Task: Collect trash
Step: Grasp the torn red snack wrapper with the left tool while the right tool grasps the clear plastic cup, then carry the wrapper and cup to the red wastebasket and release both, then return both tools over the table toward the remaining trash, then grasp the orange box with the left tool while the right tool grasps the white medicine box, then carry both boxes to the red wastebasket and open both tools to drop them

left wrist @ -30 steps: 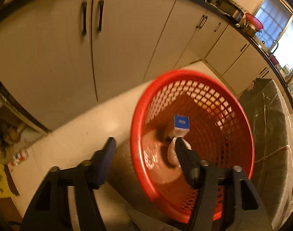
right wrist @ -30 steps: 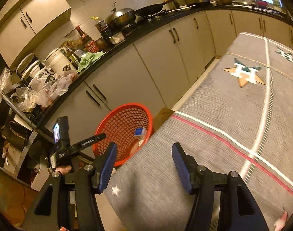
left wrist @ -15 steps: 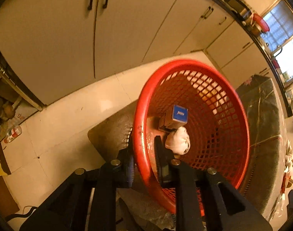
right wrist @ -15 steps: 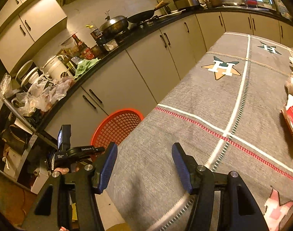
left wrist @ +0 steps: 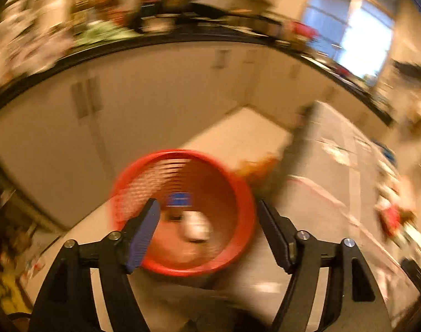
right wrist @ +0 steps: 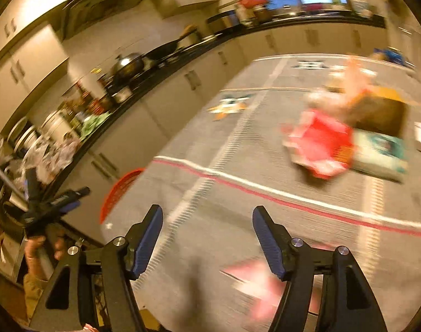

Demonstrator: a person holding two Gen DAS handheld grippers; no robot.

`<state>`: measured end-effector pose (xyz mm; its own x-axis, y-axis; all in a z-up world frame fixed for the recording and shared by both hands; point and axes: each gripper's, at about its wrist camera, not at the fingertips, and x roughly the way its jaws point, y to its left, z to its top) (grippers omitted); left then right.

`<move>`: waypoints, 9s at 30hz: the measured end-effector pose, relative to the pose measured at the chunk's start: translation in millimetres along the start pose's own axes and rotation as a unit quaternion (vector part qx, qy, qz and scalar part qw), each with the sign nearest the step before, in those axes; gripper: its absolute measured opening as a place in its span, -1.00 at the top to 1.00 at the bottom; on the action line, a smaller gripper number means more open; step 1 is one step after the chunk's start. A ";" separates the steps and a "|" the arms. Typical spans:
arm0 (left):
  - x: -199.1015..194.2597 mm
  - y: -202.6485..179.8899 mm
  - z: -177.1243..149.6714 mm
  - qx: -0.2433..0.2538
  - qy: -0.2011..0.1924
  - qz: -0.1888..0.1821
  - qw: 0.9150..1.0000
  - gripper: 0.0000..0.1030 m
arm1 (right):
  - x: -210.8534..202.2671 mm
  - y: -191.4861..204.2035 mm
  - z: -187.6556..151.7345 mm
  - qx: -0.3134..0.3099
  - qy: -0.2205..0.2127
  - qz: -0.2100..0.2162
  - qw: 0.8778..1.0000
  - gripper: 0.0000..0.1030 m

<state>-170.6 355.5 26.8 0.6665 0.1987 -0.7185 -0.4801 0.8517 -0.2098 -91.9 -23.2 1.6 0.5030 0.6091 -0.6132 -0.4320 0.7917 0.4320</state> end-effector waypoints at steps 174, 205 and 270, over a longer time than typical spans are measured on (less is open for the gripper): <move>39.3 -370.5 -21.9 0.240 0.093 -0.202 0.945 -0.78 | -112.8 -249.5 56.3 0.194 -0.105 -0.181 0.958 -0.41; 114.1 -441.6 -29.9 0.313 0.141 -0.168 0.924 0.30 | -81.0 -214.7 57.5 0.107 -0.025 -0.149 0.983 0.34; -17.7 -19.0 -6.4 0.037 -0.019 -0.034 0.999 0.58 | -41.4 16.1 44.8 -0.104 0.051 0.056 0.992 -0.21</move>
<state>-176.8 332.7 39.3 0.7183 0.1554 -0.6782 -0.3901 0.8970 -0.2076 -86.1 -33.5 63.5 0.3701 0.6761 -0.6372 -0.6305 0.6865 0.3622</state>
